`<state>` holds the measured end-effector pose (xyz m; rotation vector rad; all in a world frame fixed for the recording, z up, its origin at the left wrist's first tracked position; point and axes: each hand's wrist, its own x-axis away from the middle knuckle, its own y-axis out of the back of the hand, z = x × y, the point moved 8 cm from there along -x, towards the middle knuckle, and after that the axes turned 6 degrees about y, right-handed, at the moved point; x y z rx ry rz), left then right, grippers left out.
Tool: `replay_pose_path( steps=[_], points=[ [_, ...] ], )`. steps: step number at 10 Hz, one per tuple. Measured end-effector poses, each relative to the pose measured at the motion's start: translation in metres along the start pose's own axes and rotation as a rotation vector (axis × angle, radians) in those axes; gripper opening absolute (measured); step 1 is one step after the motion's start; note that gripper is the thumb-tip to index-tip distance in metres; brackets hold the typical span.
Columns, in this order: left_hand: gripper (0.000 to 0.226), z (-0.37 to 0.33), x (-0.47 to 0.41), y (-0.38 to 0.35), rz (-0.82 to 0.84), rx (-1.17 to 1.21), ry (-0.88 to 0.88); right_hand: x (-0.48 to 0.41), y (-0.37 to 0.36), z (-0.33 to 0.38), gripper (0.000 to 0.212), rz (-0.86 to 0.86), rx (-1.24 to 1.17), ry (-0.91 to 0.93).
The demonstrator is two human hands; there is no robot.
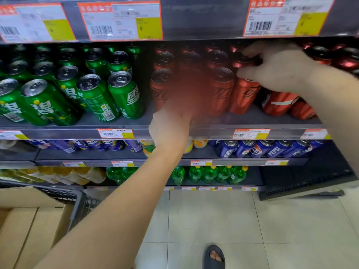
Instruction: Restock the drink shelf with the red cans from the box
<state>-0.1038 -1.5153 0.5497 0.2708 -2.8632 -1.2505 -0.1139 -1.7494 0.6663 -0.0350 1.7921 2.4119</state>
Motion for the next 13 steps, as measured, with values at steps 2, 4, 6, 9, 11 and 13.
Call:
replay_pose_path(
  steps=[2, 4, 6, 9, 11, 13],
  points=[
    [0.05, 0.004, 0.0, -0.006, -0.004, 0.007, 0.016, 0.004, -0.013, -0.004, 0.053, 0.139, 0.19, 0.005],
    [0.049, 0.004, 0.001, -0.005, -0.023, 0.019, 0.017, 0.001, -0.011, -0.013, 0.065, 0.092, 0.164, -0.002],
    [0.046, 0.002, 0.003, -0.005, -0.027, 0.008, 0.02, 0.002, -0.009, -0.014, 0.069, 0.065, 0.155, -0.013],
    [0.047, 0.005, -0.001, -0.006, 0.001, -0.014, 0.012, 0.004, -0.01, -0.019, 0.058, 0.083, 0.181, -0.07],
    [0.046, 0.005, 0.007, -0.005, 0.063, -0.01, -0.074, 0.015, -0.012, -0.021, 0.058, 0.018, 0.116, -0.17],
    [0.04, -0.018, 0.04, 0.022, 0.029, -0.173, -0.354, 0.062, -0.008, 0.005, 0.047, -0.275, 0.01, -0.08]
  ],
)
